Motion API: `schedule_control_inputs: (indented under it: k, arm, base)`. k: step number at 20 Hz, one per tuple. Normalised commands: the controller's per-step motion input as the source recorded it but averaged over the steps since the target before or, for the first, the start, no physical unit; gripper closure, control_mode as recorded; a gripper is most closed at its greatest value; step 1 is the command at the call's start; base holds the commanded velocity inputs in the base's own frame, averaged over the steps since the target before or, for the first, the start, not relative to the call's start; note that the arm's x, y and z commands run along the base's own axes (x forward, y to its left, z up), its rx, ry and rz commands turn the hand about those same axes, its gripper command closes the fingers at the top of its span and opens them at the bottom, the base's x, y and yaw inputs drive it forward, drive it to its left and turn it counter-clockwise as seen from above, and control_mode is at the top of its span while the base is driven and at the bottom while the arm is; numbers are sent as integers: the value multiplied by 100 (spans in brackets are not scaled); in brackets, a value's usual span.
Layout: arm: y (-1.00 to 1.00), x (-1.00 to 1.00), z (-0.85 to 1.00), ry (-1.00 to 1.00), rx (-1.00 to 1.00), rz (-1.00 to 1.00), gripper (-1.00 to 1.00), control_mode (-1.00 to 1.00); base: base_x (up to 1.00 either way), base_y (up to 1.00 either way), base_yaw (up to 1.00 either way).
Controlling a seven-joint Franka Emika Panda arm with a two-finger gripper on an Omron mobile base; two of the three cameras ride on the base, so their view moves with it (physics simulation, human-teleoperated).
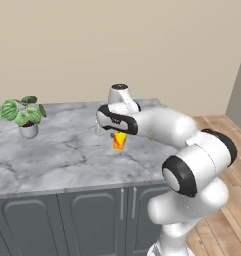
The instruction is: Place the pitcher and cup on the dining counter for serving.
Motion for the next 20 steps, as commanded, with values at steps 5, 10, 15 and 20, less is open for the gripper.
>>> schedule_control_inputs:
  k: [5, 10, 15, 20]
  arm:
    - [2, 3, -59, -1, -5, 0, 100, -100]
    - [7, 19, -49, -2, 0, 0, 100, -100]
    - [0, 15, -49, 0, 0, 0, 100, -100]
    - [0, 9, -43, 0, 0, 0, 100, -100]
  base:
    - [0, 0, 0]
    - [0, 0, 0]
    - [0, 0, 0]
    - [0, 0, 0]
